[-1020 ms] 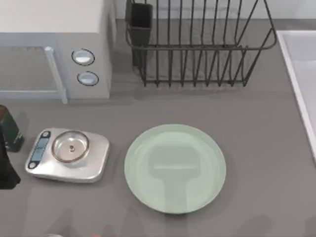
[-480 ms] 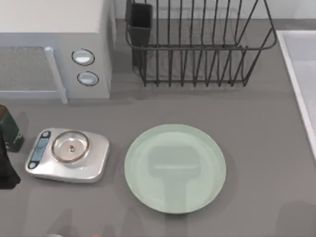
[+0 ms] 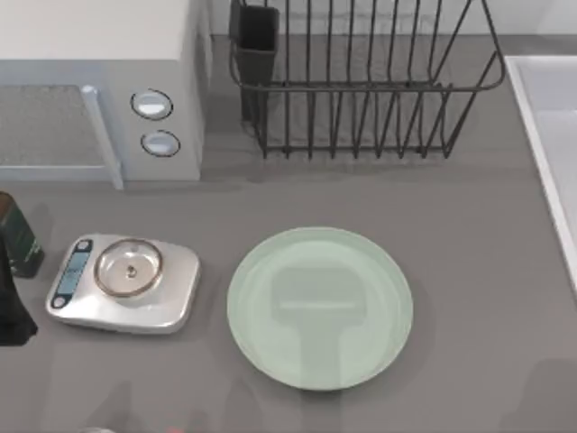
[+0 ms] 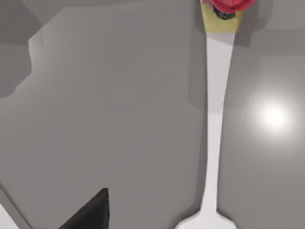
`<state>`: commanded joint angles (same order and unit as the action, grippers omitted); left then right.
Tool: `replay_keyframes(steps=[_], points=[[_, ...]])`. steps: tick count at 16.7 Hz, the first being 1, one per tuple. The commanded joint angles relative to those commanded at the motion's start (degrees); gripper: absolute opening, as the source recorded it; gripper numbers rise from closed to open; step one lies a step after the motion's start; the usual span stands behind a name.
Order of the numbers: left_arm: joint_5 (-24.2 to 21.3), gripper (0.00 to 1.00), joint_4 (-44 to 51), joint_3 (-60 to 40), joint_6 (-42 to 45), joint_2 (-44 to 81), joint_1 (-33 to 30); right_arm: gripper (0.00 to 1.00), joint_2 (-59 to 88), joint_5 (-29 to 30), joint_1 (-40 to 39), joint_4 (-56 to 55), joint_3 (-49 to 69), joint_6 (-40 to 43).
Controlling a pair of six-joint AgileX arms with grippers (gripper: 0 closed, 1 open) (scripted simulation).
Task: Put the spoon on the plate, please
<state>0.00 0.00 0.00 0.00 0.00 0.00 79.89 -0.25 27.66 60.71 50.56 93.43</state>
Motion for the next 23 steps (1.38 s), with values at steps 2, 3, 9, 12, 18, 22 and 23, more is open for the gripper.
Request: replay_keyframes(steps=[2, 3, 9, 12, 18, 22, 23], points=[[0.0, 1.0, 0.0, 0.0, 0.0, 0.0, 0.0, 1.0, 0.49, 0.0, 0.02, -0.84, -0.57, -0.07], [0.0, 1.0, 0.0, 0.0, 0.0, 0.0, 0.0, 1.0, 1.15, -0.01, 0.03, -2.15, -1.36, -0.14], [0.0, 1.0, 0.0, 0.0, 0.0, 0.0, 0.0, 1.0, 8.98, -0.02, -0.05, -19.61, -10.19, -0.41], [0.0, 1.0, 0.0, 0.0, 0.0, 0.0, 0.0, 1.0, 12.13, -0.02, -0.08, -25.84, -13.69, -0.46], [0.0, 1.0, 0.0, 0.0, 0.0, 0.0, 0.0, 0.92, 12.75, -0.02, -0.09, -26.98, -14.39, -0.47], [0.0, 1.0, 0.0, 0.0, 0.0, 0.0, 0.0, 0.62, 12.75, -0.02, -0.09, -26.98, -14.39, -0.47], [0.0, 1.0, 0.0, 0.0, 0.0, 0.0, 0.0, 0.55, 12.75, -0.02, -0.09, -26.98, -14.39, -0.47]])
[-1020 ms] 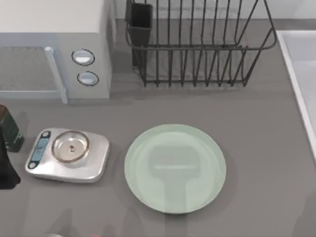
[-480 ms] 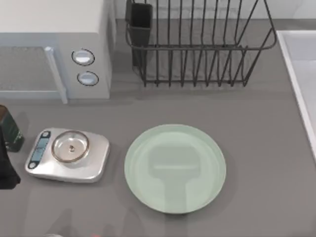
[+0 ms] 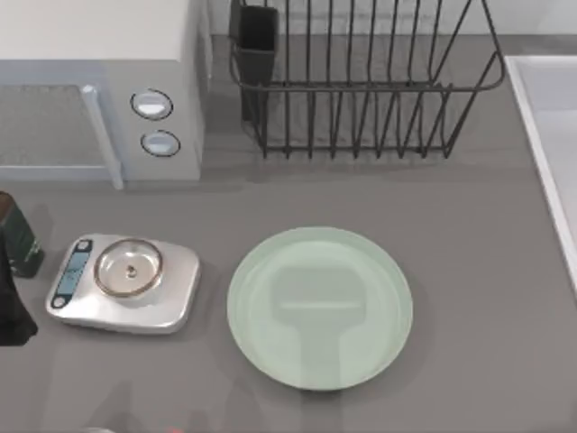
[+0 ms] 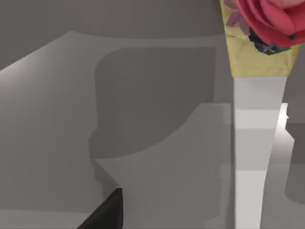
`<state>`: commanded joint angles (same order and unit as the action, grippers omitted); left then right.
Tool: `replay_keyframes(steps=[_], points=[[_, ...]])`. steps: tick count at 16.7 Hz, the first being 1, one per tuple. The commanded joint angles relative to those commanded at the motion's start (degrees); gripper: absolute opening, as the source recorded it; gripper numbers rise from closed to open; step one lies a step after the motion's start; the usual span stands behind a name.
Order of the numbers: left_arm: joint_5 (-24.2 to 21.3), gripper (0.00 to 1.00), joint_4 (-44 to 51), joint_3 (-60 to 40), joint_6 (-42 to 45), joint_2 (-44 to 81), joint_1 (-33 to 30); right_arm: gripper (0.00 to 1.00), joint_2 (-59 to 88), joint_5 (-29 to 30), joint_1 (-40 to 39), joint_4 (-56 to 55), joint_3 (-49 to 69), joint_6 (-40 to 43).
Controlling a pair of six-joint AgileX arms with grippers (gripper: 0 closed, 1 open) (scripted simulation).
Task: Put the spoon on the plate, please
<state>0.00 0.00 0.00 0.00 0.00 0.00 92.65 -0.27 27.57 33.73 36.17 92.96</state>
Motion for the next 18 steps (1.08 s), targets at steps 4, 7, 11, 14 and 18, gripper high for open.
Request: replay_keyframes(steps=[4, 7, 11, 14, 18], points=[[0.0, 1.0, 0.0, 0.0, 0.0, 0.0, 0.0, 0.25, 0.0, 0.0, 0.0, 0.0, 0.0, 0.0], [0.0, 1.0, 0.0, 0.0, 0.0, 0.0, 0.0, 0.02, 0.0, 0.0, 0.0, 0.0, 0.0, 0.0], [0.0, 1.0, 0.0, 0.0, 0.0, 0.0, 0.0, 0.0, 0.0, 0.0, 0.0, 0.0, 0.0, 0.0], [0.0, 1.0, 0.0, 0.0, 0.0, 0.0, 0.0, 0.0, 0.0, 0.0, 0.0, 0.0, 0.0, 0.0], [0.0, 1.0, 0.0, 0.0, 0.0, 0.0, 0.0, 0.0, -4.28, 0.88, -0.3, 6.96, 2.96, -1.97]])
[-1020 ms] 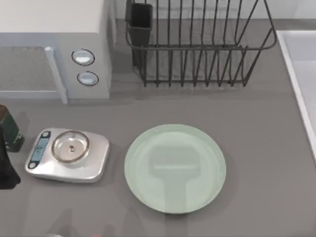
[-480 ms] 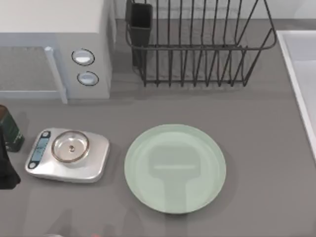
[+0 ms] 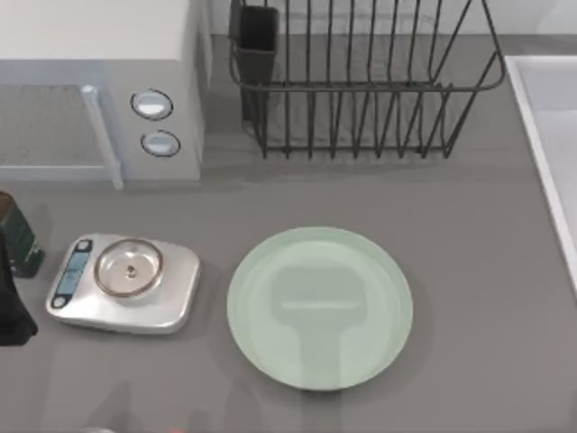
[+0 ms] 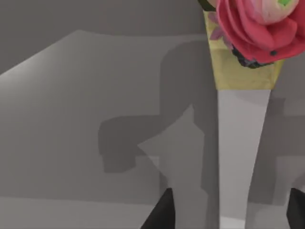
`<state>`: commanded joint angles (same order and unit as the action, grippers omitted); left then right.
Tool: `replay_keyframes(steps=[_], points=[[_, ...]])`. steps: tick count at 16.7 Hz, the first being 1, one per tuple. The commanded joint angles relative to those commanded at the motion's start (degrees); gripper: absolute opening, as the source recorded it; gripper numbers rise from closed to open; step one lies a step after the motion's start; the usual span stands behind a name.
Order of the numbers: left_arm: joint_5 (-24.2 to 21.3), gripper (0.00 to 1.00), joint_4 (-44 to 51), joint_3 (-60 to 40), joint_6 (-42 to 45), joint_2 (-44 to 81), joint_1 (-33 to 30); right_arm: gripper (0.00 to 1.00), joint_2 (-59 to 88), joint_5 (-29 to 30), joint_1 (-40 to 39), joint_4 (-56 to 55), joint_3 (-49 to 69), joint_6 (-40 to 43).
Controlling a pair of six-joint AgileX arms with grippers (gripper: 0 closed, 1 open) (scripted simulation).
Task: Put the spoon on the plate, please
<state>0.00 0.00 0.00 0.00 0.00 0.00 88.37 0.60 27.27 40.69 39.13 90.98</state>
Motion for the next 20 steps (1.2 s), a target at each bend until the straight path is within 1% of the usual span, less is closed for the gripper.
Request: replay_keyframes(steps=[2, 7, 10, 17, 20], points=[[0.0, 1.0, 0.0, 0.0, 0.0, 0.0, 0.0, 0.0, -1.08, -0.01, -0.16, 3.23, 2.26, 0.57], [0.0, 1.0, 0.0, 0.0, 0.0, 0.0, 0.0, 0.0, -6.27, 0.01, 0.07, 18.59, 10.87, 0.82], [0.0, 1.0, 0.0, 0.0, 0.0, 0.0, 0.0, 0.0, -9.08, 0.02, 0.3, 24.31, 14.79, 0.32], [0.0, 1.0, 0.0, 0.0, 0.0, 0.0, 0.0, 0.0, -9.17, -0.01, -0.2, 25.18, 15.55, 0.66], [0.0, 1.0, 0.0, 0.0, 0.0, 0.0, 0.0, 0.0, -6.68, -0.19, -3.5, 25.62, 17.81, 5.98]])
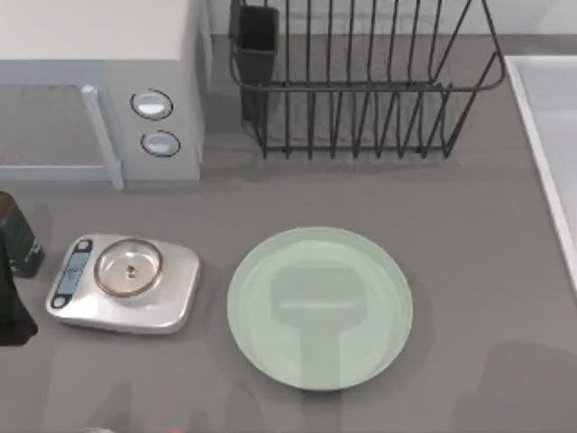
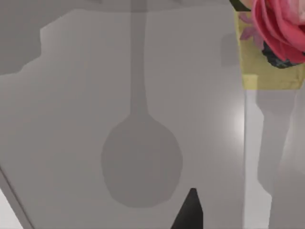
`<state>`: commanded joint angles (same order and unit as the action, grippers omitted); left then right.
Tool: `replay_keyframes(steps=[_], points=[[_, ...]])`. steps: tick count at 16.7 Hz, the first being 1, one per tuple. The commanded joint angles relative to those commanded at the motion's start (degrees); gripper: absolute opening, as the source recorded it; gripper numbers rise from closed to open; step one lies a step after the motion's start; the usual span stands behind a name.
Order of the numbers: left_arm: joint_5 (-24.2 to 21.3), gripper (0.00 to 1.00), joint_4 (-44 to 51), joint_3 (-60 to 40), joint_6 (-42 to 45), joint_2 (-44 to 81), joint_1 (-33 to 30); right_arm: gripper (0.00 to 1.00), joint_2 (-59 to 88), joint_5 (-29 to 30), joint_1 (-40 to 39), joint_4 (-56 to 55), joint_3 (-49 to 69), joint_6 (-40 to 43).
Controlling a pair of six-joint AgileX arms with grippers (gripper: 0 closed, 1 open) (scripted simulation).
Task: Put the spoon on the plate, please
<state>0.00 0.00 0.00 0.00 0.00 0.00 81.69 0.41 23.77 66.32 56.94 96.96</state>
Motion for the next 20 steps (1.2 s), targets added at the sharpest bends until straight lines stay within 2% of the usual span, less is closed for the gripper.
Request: replay_keyframes(steps=[2, 5, 16, 20], points=[[0.0, 1.0, 0.0, 0.0, 0.0, 0.0, 0.0, 0.0, 2.76, -0.09, -3.79, 0.37, 2.7, 6.57], [0.0, 1.0, 0.0, 0.0, 0.0, 0.0, 0.0, 0.0, 8.07, -0.2, -11.35, 0.89, 8.07, 20.7], [0.0, 1.0, 0.0, 0.0, 0.0, 0.0, 0.0, 0.0, 31.04, -0.57, -47.29, 1.6, 32.15, 91.63], [0.0, 1.0, 0.0, 0.0, 0.0, 0.0, 0.0, 0.0, 37.64, -0.72, -58.66, 1.33, 39.24, 112.79]])
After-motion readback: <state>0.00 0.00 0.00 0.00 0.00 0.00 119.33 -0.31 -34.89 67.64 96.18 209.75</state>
